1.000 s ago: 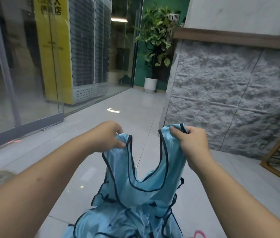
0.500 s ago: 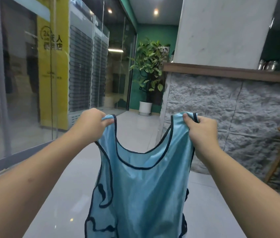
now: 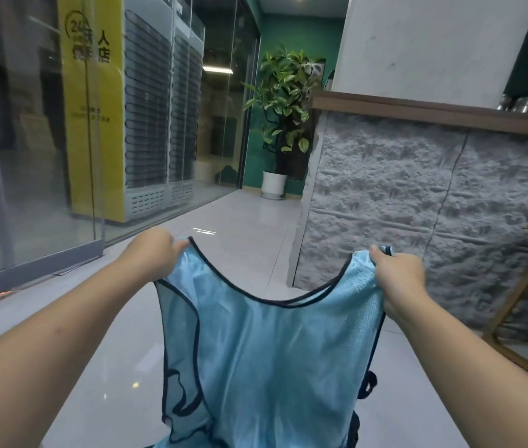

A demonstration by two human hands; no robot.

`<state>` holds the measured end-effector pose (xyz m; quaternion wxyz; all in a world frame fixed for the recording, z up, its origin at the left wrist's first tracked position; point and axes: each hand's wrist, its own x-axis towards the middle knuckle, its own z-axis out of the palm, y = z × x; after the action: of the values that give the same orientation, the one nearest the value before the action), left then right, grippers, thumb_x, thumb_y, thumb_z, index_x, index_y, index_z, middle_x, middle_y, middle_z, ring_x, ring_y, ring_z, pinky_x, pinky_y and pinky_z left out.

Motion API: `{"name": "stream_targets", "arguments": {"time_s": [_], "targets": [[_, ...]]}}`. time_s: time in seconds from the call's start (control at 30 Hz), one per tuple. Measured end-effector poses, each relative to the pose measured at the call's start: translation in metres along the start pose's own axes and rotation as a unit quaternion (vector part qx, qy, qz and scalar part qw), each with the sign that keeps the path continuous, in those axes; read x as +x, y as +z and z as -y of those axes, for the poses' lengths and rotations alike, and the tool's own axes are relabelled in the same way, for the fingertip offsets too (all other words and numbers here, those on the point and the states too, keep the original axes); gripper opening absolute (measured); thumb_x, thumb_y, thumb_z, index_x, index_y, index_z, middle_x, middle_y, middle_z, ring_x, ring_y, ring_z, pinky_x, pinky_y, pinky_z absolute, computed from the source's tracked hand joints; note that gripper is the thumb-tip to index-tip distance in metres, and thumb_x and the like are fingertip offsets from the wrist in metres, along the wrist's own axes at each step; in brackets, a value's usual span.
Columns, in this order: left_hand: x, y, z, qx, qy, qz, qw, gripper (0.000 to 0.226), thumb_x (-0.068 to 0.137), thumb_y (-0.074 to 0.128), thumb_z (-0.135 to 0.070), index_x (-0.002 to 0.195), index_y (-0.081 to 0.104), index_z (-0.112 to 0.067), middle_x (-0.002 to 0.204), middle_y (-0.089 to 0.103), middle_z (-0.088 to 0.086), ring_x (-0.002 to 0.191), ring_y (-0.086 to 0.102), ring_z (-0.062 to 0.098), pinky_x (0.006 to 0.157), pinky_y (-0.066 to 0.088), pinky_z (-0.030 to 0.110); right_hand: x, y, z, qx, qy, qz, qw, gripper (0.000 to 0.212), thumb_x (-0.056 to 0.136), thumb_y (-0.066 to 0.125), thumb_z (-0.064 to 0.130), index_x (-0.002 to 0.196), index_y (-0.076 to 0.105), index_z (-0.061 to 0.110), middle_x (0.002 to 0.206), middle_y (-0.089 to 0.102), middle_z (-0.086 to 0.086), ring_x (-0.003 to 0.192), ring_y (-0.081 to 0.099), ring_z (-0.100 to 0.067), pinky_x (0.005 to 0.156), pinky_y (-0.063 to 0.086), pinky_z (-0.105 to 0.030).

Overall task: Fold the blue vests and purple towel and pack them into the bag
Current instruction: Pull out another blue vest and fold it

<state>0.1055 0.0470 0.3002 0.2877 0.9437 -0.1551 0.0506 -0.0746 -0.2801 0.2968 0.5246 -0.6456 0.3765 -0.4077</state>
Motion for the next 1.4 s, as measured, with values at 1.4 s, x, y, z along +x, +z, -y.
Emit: {"name": "stream_targets", "arguments": {"time_s": [1.4], "targets": [[-0.046, 0.061, -0.048, -0.415, 0.041, 0.166, 0.894, 0.022, 0.099, 0.064, -0.020, 0.083, 0.070, -0.006, 0.087, 0.067, 0.010, 0.078, 0.063, 0.023, 0.079, 0.062, 0.045, -0.072, 0.032, 0.033, -0.174, -0.183, 0.439, 0.862, 0.018, 0.096, 0.066, 0.004, 0.089, 0.080, 0.012, 0.084, 0.075, -0.013, 0.077, 0.066, -0.024, 0.079, 0.054, -0.042]]}}
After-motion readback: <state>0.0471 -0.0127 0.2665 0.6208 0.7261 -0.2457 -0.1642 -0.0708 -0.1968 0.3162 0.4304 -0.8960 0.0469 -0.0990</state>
